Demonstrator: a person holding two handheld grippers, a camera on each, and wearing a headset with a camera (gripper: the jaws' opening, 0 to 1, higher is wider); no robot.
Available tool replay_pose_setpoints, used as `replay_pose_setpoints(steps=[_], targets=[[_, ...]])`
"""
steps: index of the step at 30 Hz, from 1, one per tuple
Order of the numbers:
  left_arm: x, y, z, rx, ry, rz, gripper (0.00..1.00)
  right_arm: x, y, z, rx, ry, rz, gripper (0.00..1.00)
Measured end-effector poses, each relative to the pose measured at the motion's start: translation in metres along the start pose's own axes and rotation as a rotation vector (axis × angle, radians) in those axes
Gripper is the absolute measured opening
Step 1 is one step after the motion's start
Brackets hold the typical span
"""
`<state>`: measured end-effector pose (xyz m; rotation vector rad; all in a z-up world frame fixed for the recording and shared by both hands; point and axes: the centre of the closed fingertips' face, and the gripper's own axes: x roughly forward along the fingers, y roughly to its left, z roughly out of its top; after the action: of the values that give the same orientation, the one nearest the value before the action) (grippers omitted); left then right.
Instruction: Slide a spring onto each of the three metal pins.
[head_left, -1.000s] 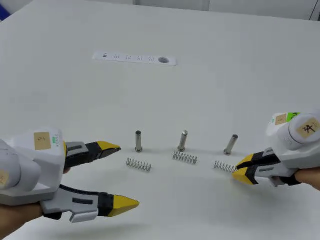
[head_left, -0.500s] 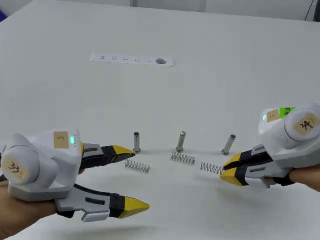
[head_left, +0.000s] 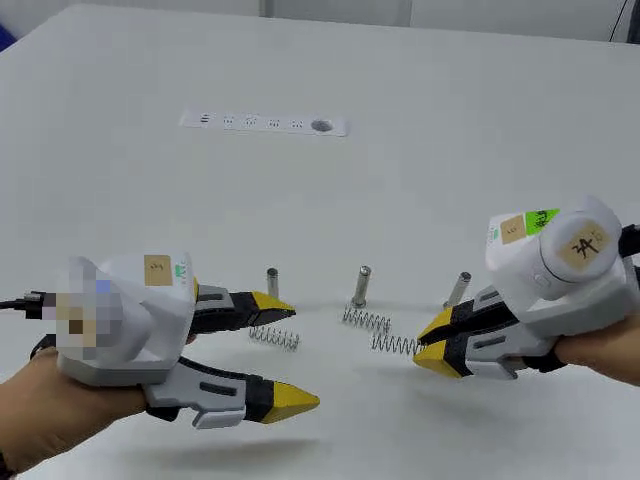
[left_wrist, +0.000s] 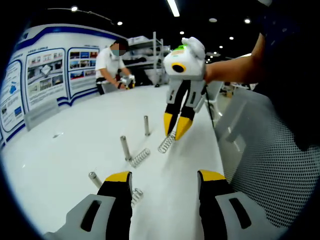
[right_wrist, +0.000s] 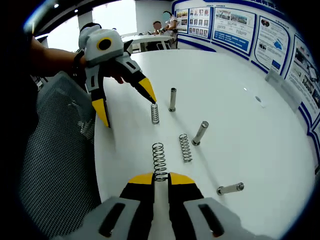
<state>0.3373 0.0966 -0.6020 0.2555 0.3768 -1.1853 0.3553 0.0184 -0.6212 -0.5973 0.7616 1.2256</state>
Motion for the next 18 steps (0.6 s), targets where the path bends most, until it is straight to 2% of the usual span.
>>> replay_pose_setpoints(steps=[9,18], targets=[[0.014,-0.005,0.001,0.017,0.008,-0.040,0.48,0.005,0.014,0.013,-0.051,-0.005,0.044,0.11],[0.021,-0.010,0.004,0.040,0.006,-0.070,0.41,0.009,0.024,0.024,-0.092,-0.008,0.069,0.11]])
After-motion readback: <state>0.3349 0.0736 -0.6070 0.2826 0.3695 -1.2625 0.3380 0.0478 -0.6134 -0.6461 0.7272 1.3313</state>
